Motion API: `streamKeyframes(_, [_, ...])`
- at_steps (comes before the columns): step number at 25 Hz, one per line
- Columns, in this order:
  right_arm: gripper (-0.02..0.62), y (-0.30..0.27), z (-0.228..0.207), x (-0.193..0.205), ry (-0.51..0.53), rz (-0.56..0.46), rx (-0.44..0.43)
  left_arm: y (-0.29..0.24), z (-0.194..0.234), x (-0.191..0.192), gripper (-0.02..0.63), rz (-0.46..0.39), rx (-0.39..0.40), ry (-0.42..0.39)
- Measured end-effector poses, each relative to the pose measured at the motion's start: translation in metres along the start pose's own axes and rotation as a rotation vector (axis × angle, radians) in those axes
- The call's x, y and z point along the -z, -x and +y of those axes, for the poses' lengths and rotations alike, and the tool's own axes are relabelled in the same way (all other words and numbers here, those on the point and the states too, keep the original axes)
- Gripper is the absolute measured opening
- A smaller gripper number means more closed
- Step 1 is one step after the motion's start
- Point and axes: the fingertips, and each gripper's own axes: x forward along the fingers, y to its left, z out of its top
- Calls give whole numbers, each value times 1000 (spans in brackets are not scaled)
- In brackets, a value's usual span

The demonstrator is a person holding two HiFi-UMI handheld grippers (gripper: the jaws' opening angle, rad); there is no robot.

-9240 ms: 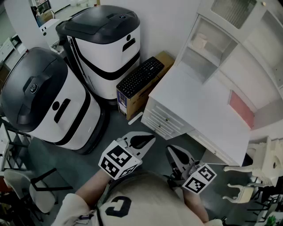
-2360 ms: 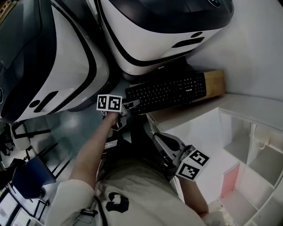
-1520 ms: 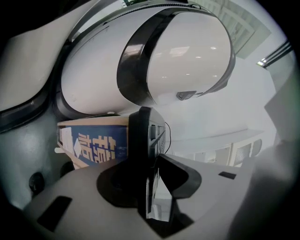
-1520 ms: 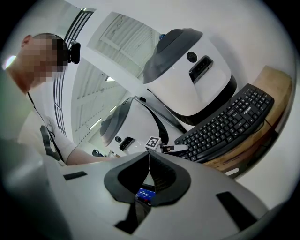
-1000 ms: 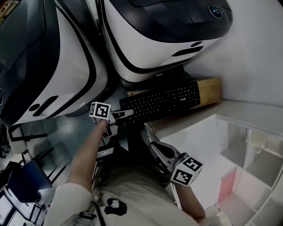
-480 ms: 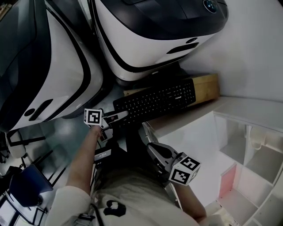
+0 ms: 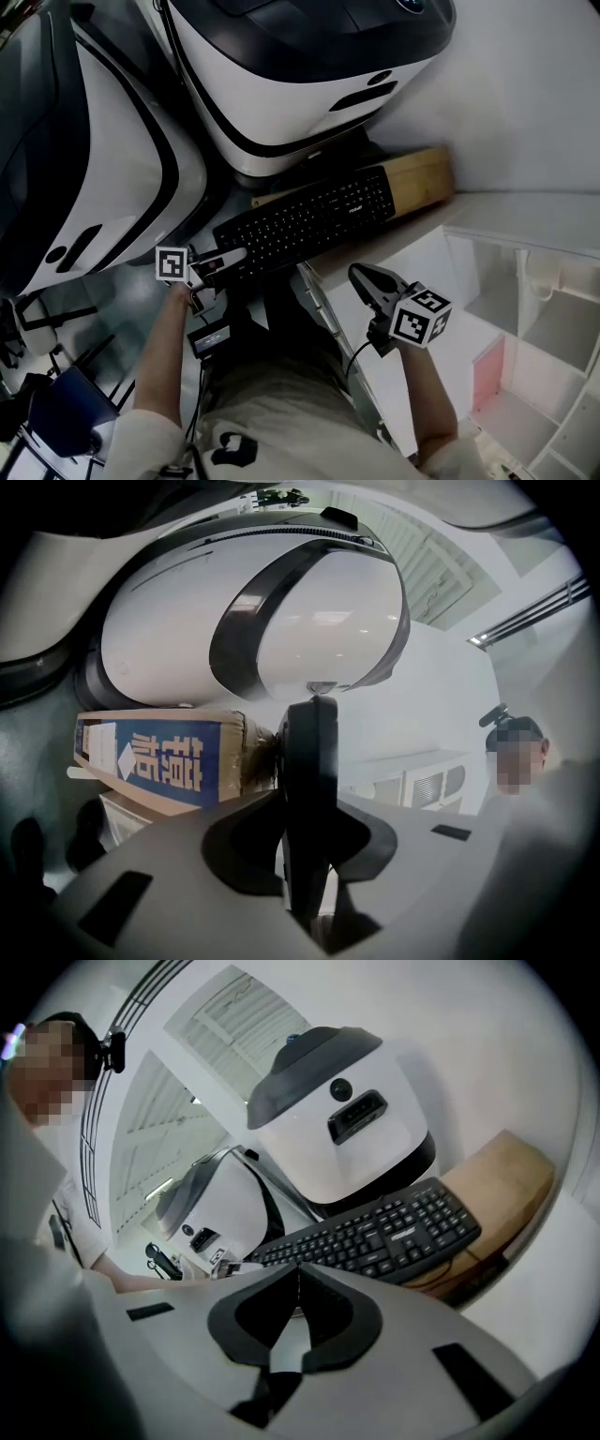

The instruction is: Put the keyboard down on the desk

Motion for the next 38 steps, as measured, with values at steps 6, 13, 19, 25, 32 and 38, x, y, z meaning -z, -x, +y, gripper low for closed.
streamKeyframes(6, [287, -18, -89, -49, 1, 110, 22, 6, -1, 2, 91, -4, -30, 8])
streamKeyframes(13, [359, -52, -209, -72, 36, 285, 236, 7, -1, 0, 91, 4, -58, -18])
streamKeyframes(19, [362, -69, -226, -74, -70, 279, 140, 7, 0, 1, 91, 44, -53, -75])
streamKeyframes(25, [362, -77, -227, -67, -76, 299, 61, 6, -2, 0, 92, 51, -20, -69])
streamKeyframes(32, [360, -67, -222, -77, -219, 198, -159, 6, -6, 4, 95, 46, 2, -80])
streamKeyframes(38, [279, -47, -196, -97, -168, 172, -365, 23, -24, 9, 98, 24, 66, -82])
